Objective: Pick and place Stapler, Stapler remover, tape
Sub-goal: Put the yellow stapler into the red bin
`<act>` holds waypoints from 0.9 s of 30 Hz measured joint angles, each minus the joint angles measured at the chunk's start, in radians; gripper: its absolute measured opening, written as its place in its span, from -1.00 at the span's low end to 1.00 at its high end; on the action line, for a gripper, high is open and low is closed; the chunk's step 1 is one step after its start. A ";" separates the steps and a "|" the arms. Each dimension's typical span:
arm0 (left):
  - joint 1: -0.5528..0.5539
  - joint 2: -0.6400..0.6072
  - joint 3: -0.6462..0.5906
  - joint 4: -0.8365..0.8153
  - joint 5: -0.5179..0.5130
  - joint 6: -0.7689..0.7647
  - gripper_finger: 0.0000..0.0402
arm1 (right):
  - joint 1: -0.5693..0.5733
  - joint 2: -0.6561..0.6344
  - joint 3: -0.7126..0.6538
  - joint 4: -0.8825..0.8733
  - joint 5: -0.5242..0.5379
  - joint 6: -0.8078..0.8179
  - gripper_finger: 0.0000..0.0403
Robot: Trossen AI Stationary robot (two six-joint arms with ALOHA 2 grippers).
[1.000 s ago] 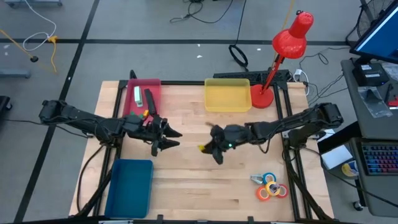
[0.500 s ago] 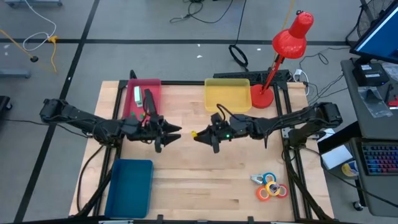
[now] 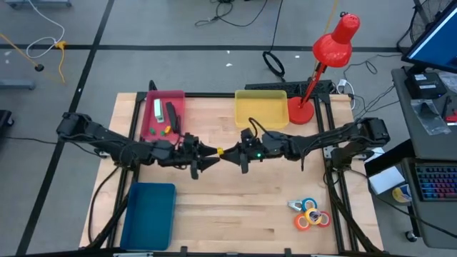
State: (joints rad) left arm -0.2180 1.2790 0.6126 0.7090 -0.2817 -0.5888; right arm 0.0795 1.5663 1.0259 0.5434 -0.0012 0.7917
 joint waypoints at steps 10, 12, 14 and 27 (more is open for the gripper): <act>0.002 0.065 0.054 -0.002 0.013 0.009 0.14 | 0.001 0.002 -0.003 -0.008 -0.007 0.010 -0.75; 0.001 0.065 0.055 0.000 0.015 0.010 0.14 | 0.002 0.002 -0.003 -0.009 -0.007 0.010 -0.75; 0.005 0.065 0.055 -0.001 0.017 0.011 0.14 | 0.007 0.002 -0.003 -0.013 -0.002 0.011 -0.75; 0.021 0.064 0.055 0.006 -0.004 0.009 0.14 | 0.022 0.002 -0.003 -0.017 0.005 0.012 -0.75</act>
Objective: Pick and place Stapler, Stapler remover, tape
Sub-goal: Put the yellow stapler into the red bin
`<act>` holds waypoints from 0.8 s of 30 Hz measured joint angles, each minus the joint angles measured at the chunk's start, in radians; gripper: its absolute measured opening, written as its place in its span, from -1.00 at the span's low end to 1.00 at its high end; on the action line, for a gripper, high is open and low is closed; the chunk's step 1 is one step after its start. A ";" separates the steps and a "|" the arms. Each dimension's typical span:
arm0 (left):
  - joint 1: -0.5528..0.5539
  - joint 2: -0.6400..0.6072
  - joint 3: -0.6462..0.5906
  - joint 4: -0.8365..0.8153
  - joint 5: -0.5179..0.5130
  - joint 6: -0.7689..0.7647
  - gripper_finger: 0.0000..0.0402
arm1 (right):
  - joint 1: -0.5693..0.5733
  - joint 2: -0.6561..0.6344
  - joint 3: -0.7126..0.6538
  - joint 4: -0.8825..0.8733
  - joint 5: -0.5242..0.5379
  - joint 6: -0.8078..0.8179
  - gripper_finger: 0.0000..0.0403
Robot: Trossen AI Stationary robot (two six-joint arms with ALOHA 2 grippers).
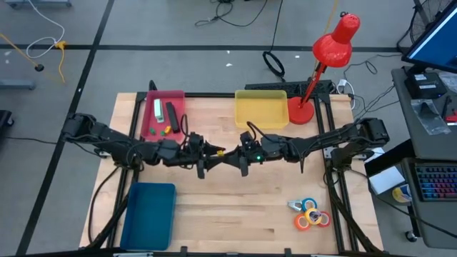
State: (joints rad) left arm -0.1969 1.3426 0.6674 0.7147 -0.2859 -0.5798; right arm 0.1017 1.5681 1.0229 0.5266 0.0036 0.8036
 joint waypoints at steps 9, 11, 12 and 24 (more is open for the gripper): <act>0.008 0.000 0.000 0.000 -0.002 -0.028 0.14 | 0.000 0.000 0.000 0.000 0.000 0.000 -0.75; 0.008 0.000 0.000 0.000 -0.002 -0.028 0.14 | 0.001 0.000 0.000 0.000 0.000 0.000 -0.75; 0.008 0.000 0.000 0.000 -0.004 -0.028 0.14 | 0.001 0.000 0.000 0.000 0.000 0.000 -0.75; 0.008 0.000 0.000 0.003 -0.003 -0.028 -0.46 | 0.001 0.000 0.000 -0.002 0.001 0.008 -0.75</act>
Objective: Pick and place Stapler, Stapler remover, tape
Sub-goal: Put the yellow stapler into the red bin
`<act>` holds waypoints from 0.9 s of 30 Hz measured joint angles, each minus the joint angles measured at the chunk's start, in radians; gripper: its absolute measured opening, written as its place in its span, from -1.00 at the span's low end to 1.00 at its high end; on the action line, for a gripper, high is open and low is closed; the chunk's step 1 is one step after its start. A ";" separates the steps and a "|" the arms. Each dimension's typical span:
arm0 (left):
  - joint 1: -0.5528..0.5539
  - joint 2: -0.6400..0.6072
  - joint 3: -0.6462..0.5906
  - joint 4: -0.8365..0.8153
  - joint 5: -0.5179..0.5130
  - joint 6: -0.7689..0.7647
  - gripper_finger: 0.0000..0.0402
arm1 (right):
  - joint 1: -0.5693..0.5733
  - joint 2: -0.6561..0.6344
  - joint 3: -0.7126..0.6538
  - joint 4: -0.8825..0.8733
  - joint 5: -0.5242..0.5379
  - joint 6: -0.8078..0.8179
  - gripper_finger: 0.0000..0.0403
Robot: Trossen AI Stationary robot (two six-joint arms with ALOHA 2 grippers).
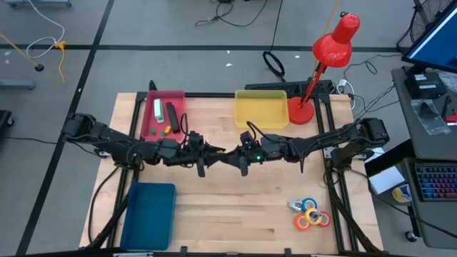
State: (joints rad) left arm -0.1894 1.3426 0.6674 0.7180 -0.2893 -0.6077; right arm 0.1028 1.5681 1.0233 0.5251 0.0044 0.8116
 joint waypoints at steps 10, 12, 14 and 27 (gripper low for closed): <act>0.000 -0.001 0.000 0.000 0.005 0.029 -0.74 | 0.000 0.000 0.000 0.002 -0.007 -0.010 -0.66; 0.000 -0.001 0.000 -0.001 0.004 0.019 -0.74 | -0.001 0.000 0.000 0.000 -0.033 -0.026 -0.58; -0.001 -0.001 0.000 -0.004 0.004 0.015 -0.74 | -0.002 0.000 0.000 -0.001 -0.067 -0.037 -0.49; 0.019 -0.022 0.000 -0.105 -0.005 0.024 -0.74 | 0.003 0.000 0.000 -0.241 -0.220 -0.019 0.07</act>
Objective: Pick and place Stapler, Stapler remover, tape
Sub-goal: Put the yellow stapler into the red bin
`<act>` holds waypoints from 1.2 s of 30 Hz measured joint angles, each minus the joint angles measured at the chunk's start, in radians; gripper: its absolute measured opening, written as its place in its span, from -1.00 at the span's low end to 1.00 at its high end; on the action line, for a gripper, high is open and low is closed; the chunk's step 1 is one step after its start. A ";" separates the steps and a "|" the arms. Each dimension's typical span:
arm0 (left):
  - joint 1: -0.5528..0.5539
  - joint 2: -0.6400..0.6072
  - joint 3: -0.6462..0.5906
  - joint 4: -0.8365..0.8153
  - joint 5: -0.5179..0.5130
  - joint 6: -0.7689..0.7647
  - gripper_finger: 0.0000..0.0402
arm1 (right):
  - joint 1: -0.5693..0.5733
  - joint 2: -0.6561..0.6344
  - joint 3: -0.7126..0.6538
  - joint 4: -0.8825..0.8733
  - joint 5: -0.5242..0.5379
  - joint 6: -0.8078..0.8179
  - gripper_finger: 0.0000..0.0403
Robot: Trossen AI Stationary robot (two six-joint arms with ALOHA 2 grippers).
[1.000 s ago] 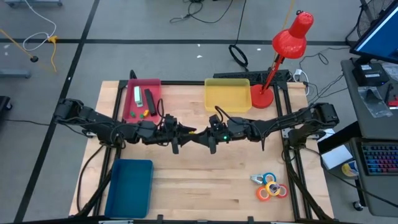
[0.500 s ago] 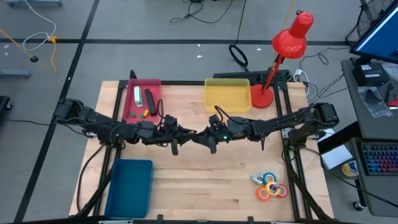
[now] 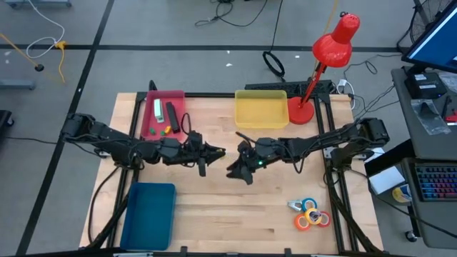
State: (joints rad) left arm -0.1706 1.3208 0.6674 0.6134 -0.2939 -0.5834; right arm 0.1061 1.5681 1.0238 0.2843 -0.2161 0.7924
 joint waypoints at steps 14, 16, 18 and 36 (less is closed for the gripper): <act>0.222 -0.375 0.000 -1.171 -0.216 -0.312 -0.74 | 0.000 0.000 0.000 0.016 -0.049 -0.010 0.10; 0.287 -0.409 0.000 -1.308 -0.212 -0.334 -0.74 | 0.000 0.000 0.000 0.038 -0.049 -0.020 0.11; 0.357 -0.423 0.000 -1.408 -0.195 -0.336 -0.74 | 0.000 0.000 0.000 0.059 -0.049 -0.032 0.12; 0.938 -0.122 0.000 -1.485 0.032 0.003 -0.74 | -0.001 -0.001 0.000 0.125 -0.041 -0.046 0.11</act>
State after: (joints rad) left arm 0.7671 1.1985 0.6670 -0.8715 -0.2619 -0.5806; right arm 0.1047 1.5669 1.0237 0.4095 -0.2571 0.7464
